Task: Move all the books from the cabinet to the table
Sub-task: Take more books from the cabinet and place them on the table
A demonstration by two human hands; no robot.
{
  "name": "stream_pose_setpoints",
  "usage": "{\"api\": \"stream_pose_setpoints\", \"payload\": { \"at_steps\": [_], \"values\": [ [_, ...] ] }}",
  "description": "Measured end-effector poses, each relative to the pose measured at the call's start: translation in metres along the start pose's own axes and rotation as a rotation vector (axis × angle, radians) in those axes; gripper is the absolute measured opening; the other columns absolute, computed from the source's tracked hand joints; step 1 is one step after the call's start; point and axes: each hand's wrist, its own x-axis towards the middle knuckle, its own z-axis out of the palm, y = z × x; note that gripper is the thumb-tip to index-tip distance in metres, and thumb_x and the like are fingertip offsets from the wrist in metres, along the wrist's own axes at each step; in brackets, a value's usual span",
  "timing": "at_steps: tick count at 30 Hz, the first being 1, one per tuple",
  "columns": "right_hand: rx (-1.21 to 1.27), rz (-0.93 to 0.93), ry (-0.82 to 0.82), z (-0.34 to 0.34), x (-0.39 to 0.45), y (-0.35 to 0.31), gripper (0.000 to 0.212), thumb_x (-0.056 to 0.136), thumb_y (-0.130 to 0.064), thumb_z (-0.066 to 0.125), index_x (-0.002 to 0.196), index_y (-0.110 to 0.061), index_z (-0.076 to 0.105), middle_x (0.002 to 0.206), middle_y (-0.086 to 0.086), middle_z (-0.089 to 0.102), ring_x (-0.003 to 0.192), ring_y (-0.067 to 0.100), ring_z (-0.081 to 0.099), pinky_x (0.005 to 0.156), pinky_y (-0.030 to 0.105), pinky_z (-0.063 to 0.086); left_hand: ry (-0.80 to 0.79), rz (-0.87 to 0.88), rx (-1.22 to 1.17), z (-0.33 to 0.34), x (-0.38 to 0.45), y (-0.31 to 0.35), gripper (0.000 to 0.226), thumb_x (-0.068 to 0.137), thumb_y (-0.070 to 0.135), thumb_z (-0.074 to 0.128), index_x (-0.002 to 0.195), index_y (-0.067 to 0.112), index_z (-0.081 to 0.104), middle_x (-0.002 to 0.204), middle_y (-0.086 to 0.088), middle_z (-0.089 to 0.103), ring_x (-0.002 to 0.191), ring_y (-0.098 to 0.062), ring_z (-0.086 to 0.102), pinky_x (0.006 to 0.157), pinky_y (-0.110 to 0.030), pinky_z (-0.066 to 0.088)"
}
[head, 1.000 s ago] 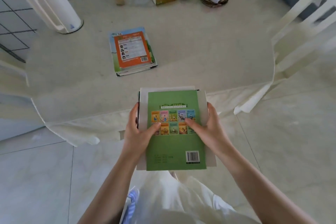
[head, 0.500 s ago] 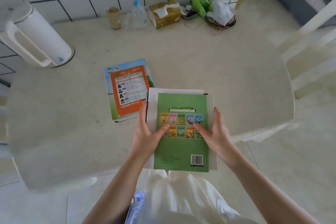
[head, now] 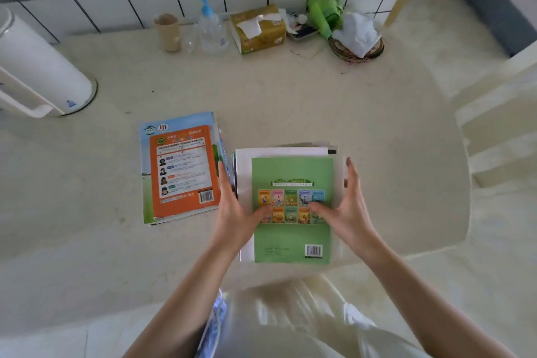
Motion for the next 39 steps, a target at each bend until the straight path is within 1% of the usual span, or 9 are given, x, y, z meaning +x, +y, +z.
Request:
{"api": "stream_pose_setpoints", "payload": {
  "at_steps": [5,7,13,20,26,29,32,35,39],
  "values": [
    [0.068,-0.076,0.058,-0.013,0.026,0.006,0.092,0.049,-0.032,0.087,0.126,-0.021,0.039,0.118,0.0,0.054,0.112,0.02,0.054,0.093,0.05,0.048,0.141,0.04,0.006,0.015,0.014,0.004,0.1,0.054,0.007,0.092,0.132,0.039,0.038,0.126,0.005,0.058,0.116,-0.017,0.057,0.097,-0.047,0.05],
    [0.145,-0.137,0.078,-0.013,0.029,0.01,0.089,0.05,-0.033,0.088,0.124,-0.022,0.039,0.12,0.002,0.056,0.113,0.022,0.056,0.094,0.049,0.047,0.226,0.054,0.016,0.02,0.015,0.003,0.093,0.055,0.01,0.093,0.117,0.05,0.036,0.12,0.005,0.06,0.113,-0.021,0.058,0.097,-0.044,0.05],
    [0.15,-0.198,0.031,-0.013,0.032,0.028,0.083,0.057,-0.025,0.088,0.124,-0.024,0.039,0.116,0.001,0.056,0.111,0.025,0.058,0.092,0.053,0.048,0.277,0.057,0.005,0.022,0.008,-0.006,0.103,0.053,0.036,0.092,0.136,0.036,0.03,0.133,-0.001,0.056,0.123,-0.02,0.054,0.105,-0.048,0.044],
    [0.013,-0.255,-0.055,-0.021,0.037,0.044,0.095,0.053,-0.016,0.093,0.128,-0.019,0.036,0.113,-0.015,0.051,0.108,0.017,0.057,0.092,0.018,0.043,0.168,-0.025,0.13,0.025,0.009,-0.03,0.095,0.053,0.033,0.093,0.134,0.015,0.049,0.122,0.01,0.062,0.109,-0.003,0.058,0.089,-0.001,0.037],
    [-0.029,-0.297,-0.106,-0.022,0.042,0.043,0.1,0.057,-0.016,0.092,0.121,-0.062,0.029,0.116,-0.002,0.054,0.106,0.006,0.055,0.092,0.008,0.038,0.164,-0.092,0.197,0.03,0.011,-0.035,0.069,0.065,0.028,0.089,0.125,0.018,0.057,0.11,0.011,0.065,0.1,-0.008,0.061,0.083,-0.014,0.041],
    [-0.041,-0.29,-0.085,-0.023,0.044,0.043,0.095,0.058,-0.014,0.091,0.116,-0.064,0.035,0.11,-0.006,0.057,0.1,-0.002,0.053,0.087,0.001,0.035,0.184,-0.072,0.198,0.03,0.014,-0.03,0.071,0.064,0.028,0.09,0.126,0.017,0.056,0.112,0.011,0.063,0.102,-0.008,0.058,0.082,-0.014,0.039],
    [-0.016,-0.282,-0.095,-0.023,0.046,0.04,0.079,0.061,-0.013,0.089,0.119,-0.043,0.043,0.114,-0.018,0.053,0.104,-0.013,0.051,0.09,0.003,0.036,0.198,-0.093,0.169,0.029,0.013,-0.023,0.065,0.064,0.023,0.089,0.119,0.017,0.056,0.099,0.016,0.06,0.091,-0.007,0.057,0.068,-0.003,0.038],
    [-0.007,-0.229,-0.133,-0.022,0.05,0.036,0.072,0.063,-0.014,0.088,0.122,-0.021,0.046,0.109,-0.012,0.058,0.101,0.002,0.058,0.088,0.016,0.045,0.174,-0.064,0.108,0.022,0.013,-0.018,0.068,0.063,0.015,0.09,0.116,0.03,0.049,0.097,0.027,0.058,0.086,0.011,0.058,0.069,0.002,0.039],
    [-0.041,-0.161,-0.254,-0.016,0.058,0.018,0.07,0.066,-0.02,0.086,0.122,-0.025,0.044,0.107,-0.016,0.061,0.096,0.002,0.061,0.08,0.025,0.05,0.129,-0.118,0.078,0.004,0.009,-0.023,0.074,0.059,0.018,0.091,0.12,0.028,0.05,0.096,0.021,0.065,0.085,0.015,0.058,0.067,-0.008,0.048]
  ]
}}
